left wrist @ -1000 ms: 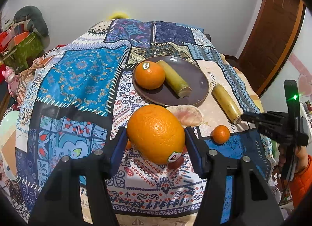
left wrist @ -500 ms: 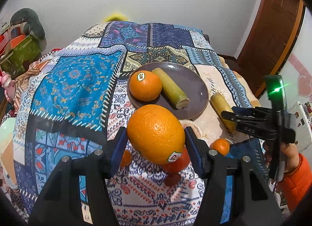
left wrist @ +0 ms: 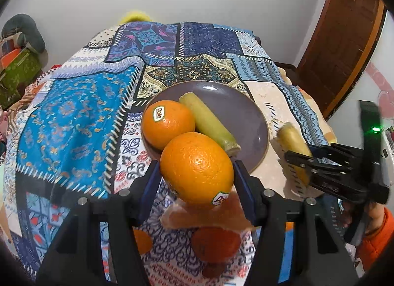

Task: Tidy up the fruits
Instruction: 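Lower the cob beside the first with the right tool while the left tool places its orange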

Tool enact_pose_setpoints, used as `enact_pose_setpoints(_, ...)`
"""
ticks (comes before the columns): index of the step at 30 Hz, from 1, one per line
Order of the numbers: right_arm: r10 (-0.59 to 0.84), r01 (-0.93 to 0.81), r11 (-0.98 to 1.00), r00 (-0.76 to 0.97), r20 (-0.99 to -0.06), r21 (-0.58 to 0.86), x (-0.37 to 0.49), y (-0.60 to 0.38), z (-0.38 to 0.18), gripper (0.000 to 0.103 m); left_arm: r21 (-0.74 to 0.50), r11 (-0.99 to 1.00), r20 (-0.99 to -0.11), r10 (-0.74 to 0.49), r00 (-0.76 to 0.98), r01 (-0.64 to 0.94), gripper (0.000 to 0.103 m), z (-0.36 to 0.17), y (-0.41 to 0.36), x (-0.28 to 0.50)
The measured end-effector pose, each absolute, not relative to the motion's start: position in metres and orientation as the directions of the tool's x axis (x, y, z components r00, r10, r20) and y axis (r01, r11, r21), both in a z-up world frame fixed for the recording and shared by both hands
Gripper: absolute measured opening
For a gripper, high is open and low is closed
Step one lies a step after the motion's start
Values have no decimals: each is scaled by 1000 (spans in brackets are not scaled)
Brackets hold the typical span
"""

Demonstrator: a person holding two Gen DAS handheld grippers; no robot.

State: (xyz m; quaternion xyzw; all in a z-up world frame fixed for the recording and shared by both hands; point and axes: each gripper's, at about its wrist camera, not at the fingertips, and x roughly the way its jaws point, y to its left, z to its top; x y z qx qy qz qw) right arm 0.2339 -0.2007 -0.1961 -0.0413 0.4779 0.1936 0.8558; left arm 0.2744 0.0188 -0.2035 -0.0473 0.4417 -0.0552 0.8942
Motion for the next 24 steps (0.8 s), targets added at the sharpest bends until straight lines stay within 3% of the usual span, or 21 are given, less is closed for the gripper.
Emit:
enact_pose_setpoints(10, 367, -423, 896, 528, -766, 137, 235, -188, -154, 35, -133, 988, -789, -157, 593, 84, 59, -216, 11, 304)
enact_pose_setpoints(20, 412, -465, 870, 507, -757, 163, 263, -152, -153, 35, -102, 992, -814, -124, 568, 70, 60, -232, 11, 320)
enact_pose_setpoints(24, 418, -473, 865, 498, -759, 166, 271, -143, -155, 35, -148, 987, -799, -157, 581, 63, 60, -232, 23, 318)
